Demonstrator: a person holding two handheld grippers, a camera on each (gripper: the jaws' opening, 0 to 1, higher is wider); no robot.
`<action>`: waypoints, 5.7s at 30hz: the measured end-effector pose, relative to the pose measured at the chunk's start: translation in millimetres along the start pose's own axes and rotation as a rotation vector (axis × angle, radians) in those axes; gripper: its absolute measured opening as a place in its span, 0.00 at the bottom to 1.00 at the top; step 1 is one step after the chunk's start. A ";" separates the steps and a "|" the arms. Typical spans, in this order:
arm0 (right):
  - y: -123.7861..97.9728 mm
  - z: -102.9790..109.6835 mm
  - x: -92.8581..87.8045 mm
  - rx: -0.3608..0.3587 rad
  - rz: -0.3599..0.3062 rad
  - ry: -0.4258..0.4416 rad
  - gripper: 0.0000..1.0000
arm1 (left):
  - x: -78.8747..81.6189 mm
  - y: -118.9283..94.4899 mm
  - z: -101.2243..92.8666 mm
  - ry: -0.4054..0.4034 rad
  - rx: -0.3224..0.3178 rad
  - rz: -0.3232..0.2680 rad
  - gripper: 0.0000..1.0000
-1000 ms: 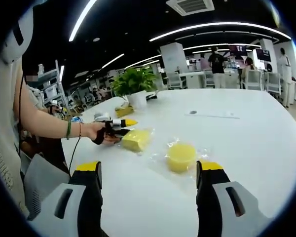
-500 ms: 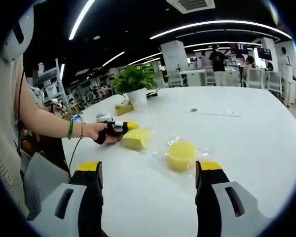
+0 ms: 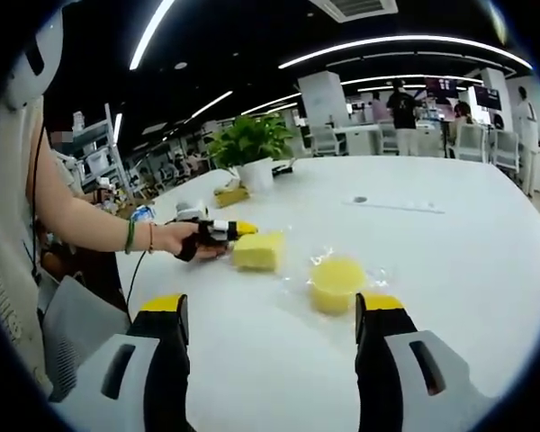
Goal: Compare the silicone blocks by pressing each to a similar depth, holding the contact briefly, and releasing to observe deformation and rebound differences across the visible hardness samples.
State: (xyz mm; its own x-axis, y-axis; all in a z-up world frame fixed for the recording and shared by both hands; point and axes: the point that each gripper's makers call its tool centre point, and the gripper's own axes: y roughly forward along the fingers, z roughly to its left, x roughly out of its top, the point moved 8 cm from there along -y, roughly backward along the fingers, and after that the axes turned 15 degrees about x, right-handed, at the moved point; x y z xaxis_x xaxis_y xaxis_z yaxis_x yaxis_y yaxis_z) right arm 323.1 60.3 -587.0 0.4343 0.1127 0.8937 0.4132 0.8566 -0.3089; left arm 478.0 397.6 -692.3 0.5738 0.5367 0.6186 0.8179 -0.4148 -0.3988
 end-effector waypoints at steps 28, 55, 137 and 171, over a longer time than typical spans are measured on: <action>7.1 9.4 2.3 0.031 -0.001 -0.019 0.68 | 21.2 -50.8 -95.9 0.418 -0.112 -0.194 0.00; 27.2 8.3 53.7 0.116 -0.089 -0.104 0.81 | 42.1 -89.9 -151.2 0.417 -0.286 -0.146 0.00; 70.1 49.3 96.8 0.520 -0.146 0.262 0.11 | 17.2 -131.7 -257.8 0.565 -0.608 -0.059 0.00; 66.6 50.6 87.4 0.505 -0.122 0.248 0.07 | 7.7 -125.9 -253.8 0.583 -0.576 0.011 0.00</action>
State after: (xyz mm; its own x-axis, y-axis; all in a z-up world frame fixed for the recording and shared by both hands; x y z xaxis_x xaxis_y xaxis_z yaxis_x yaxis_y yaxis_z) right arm 348.0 152.6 -513.0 0.6076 -0.0716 0.7910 0.0657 0.9970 0.0398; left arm 368.6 267.4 -465.5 0.3373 0.1280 0.9326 0.5711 -0.8154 -0.0946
